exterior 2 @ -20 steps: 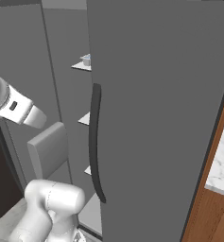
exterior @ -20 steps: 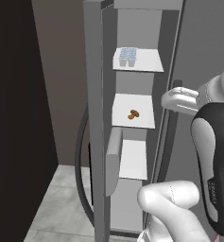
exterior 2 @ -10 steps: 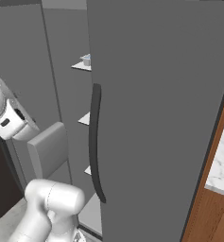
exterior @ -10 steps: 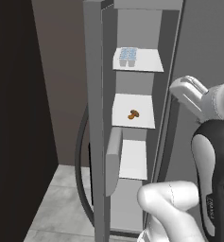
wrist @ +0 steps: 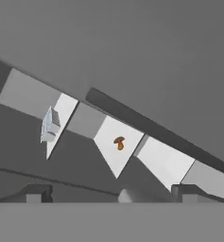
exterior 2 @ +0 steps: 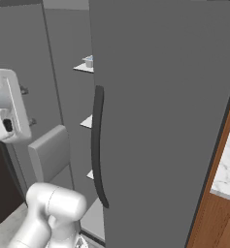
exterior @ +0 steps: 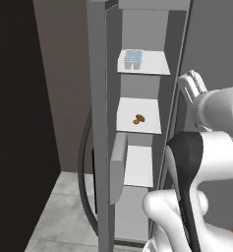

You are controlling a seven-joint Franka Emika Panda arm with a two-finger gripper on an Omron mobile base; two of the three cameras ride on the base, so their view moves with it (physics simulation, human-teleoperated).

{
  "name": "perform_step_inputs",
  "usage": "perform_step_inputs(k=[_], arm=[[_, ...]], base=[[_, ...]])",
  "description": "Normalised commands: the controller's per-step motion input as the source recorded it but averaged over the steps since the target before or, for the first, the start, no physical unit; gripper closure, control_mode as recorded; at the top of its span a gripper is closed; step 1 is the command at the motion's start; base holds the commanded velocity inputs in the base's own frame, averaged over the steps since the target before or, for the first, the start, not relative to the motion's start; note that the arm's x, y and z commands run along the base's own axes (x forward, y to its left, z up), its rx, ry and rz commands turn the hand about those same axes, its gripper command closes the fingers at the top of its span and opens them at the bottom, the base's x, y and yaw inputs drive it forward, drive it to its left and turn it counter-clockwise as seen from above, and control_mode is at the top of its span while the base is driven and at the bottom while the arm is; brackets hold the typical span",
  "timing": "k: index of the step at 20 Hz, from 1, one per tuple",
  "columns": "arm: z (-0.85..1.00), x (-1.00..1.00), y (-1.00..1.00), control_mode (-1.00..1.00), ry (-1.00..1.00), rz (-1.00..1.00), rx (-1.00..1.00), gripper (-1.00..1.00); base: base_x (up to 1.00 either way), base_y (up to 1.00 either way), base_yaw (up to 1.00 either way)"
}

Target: Open the freezer door, pick up the ice cube tray from the freezer, and place it on the dining counter.

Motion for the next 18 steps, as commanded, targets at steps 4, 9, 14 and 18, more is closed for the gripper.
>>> perform_step_inputs(k=[4,9,14,18], arm=[[0.32,0.35,0.0,-1.0,0.0,-0.23,0.28,-1.0],[0.2,0.31,-0.03,-1.0,0.0,-0.15,0.22,-1.0],[0.05,0.39,-0.14,-1.0,-0.02,-0.02,0.21,-1.0],[0.0,0.39,-0.25,-1.0,-0.11,0.02,0.16,-1.0]], base=[[0.0,0.0,0.0],[0.0,0.0,0.0],[0.0,0.0,0.0],[0.0,0.0,0.0]])
